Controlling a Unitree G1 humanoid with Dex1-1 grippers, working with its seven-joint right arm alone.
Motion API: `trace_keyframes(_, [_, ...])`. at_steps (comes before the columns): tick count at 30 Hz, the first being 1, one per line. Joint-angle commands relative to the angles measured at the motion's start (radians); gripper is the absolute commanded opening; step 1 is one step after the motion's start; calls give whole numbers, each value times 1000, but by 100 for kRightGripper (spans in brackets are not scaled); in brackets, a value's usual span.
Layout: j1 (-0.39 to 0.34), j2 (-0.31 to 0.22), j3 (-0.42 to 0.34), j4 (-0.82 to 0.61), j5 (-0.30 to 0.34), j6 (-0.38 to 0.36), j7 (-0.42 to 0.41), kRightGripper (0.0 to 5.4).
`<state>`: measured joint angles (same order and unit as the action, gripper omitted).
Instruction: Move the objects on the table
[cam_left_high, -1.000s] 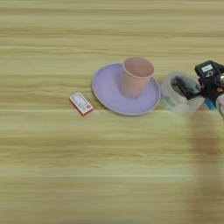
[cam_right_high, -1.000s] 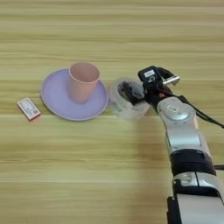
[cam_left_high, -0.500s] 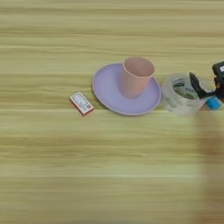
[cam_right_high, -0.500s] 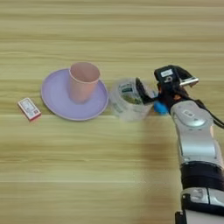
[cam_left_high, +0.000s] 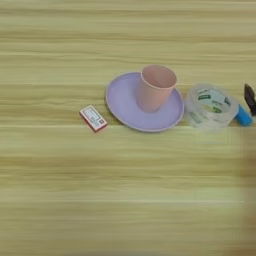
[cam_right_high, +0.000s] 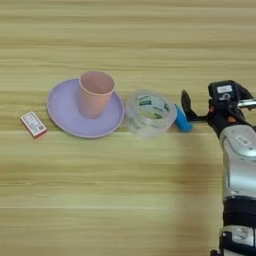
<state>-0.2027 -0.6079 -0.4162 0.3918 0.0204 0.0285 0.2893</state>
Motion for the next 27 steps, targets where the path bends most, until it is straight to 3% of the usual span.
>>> trace_keyframes(1, [-29,-93,-55,-4,13,-17,-23,539])
trace_keyframes(10, [-38,-75,-11,62,6,-31,4,539])
trace_keyframes(27, [-20,-30,76,46,0,-32,22,539])
